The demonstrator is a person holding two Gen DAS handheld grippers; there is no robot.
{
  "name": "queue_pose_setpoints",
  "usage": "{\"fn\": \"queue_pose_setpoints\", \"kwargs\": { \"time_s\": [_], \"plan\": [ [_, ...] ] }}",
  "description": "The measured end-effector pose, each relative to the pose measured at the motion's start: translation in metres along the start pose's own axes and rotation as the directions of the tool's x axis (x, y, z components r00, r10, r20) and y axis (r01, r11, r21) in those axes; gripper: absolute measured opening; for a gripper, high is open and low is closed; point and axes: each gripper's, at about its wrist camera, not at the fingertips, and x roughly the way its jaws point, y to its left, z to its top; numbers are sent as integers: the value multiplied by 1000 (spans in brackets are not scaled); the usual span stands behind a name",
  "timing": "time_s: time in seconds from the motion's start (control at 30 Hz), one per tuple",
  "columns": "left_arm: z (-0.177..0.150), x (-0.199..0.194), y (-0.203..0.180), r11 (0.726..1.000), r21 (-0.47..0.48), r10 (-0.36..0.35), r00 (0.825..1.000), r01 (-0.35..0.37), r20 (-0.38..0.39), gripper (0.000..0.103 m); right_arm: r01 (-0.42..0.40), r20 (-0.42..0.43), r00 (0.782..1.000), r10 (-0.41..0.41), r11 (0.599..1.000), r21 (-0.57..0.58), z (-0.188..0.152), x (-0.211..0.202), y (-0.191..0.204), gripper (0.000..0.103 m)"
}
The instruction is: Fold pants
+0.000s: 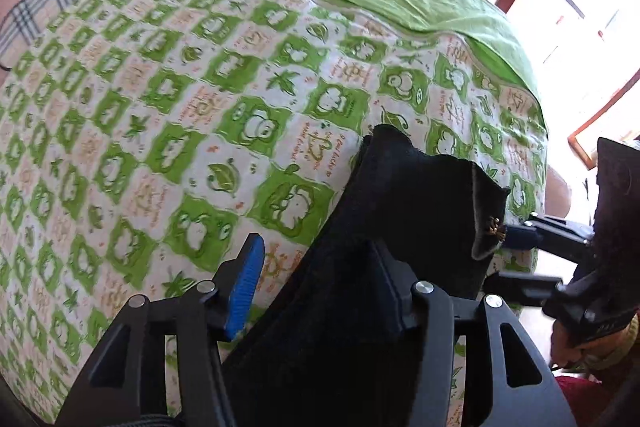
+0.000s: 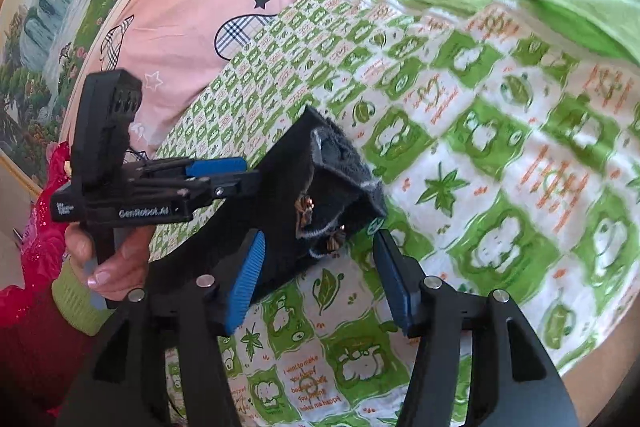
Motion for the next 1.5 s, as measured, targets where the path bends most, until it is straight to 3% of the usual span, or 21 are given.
{"fn": "queue_pose_setpoints", "kwargs": {
  "time_s": [0.13, 0.23, 0.3, 0.37, 0.6, 0.8, 0.93, 1.27, 1.5],
  "plan": [
    [9, 17, 0, 997, -12, -78, 996, 77, -36, 44, -22, 13, 1000, 22, 1000, -8, -1, 11, 1, 50],
    [13, 22, 1, 990, -22, -137, 990, 136, -31, 28, -24, 15, 1000, 24, 1000, -14, 0, 18, -1, 33],
    [12, 21, 1, 987, -28, -157, 987, 157, -16, 17, -33, 0, 999, 33, 999, -20, 0, 21, -1, 17],
    [8, 14, -2, 987, -24, -159, 987, 159, 11, 11, -47, -2, 999, 47, 998, -28, 0, 21, 2, 14],
    [-17, -42, 0, 985, -41, -160, 976, 168, 147, 10, -154, 27, 987, 158, 981, -122, 5, -1, 36, 13],
    [-54, -102, 12, 979, -101, -145, 955, 176, 260, 10, -297, -18, 953, 303, 918, -264, 0, -6, 94, 13],
    [-83, -125, 23, 976, -143, -116, 946, 166, 303, 10, -350, -70, 936, 346, 880, -322, -9, 4, 124, 13],
    [-156, -135, 65, 940, -297, -59, 940, 166, 337, 10, -385, -204, 922, 329, 830, -403, -38, 44, 163, 13],
    [-201, -114, 92, 882, -439, -30, 950, 171, 309, 6, -374, -301, 918, 259, 818, -437, -56, 83, 175, 13]
  ]
}}
